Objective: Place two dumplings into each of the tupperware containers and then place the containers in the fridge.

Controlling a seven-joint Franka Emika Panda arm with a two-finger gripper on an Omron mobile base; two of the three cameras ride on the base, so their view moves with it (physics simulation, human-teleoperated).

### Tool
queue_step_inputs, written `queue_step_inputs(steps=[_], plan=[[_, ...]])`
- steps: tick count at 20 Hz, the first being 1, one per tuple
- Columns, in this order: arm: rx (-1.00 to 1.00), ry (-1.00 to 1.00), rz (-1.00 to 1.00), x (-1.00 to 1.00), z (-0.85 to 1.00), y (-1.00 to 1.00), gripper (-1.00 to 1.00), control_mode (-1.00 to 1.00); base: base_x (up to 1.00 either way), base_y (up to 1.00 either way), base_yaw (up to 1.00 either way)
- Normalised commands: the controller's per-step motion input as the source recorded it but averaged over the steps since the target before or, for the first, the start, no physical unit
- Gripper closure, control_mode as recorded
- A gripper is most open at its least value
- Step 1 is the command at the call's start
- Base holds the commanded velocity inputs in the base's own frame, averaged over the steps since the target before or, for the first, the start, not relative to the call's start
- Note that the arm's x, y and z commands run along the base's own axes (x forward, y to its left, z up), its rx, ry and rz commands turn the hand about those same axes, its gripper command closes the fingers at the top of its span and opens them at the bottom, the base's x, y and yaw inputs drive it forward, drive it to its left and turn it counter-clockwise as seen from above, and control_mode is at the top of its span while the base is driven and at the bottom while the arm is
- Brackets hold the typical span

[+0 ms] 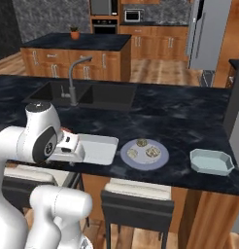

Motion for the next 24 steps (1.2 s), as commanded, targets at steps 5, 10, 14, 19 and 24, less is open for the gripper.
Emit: queue_step_inputs(steps=[5, 10, 14, 19, 24], plan=[[0.0, 0.0, 0.0, 0.14, 0.0, 0.0, -1.0, -1.0, 0.21, -0.15, 0.0], [0.0, -0.02, -0.01, 0.58, 0.04, -0.07, -1.0, -1.0, 0.0, 0.0, 0.0], [0.0, 0.0, -0.24, 0.72, 0.02, -0.41, -1.0, -1.0, 0.0, 0.0, 0.0], [0.0, 0.0, -0.37, 0.58, -0.01, -0.36, -1.0, -1.0, 0.0, 0.0, 0.0], [0.1, 0.0, -0.35, 0.29, -0.19, -0.81, -1.0, -1.0, 0.0, 0.0, 0.0]])
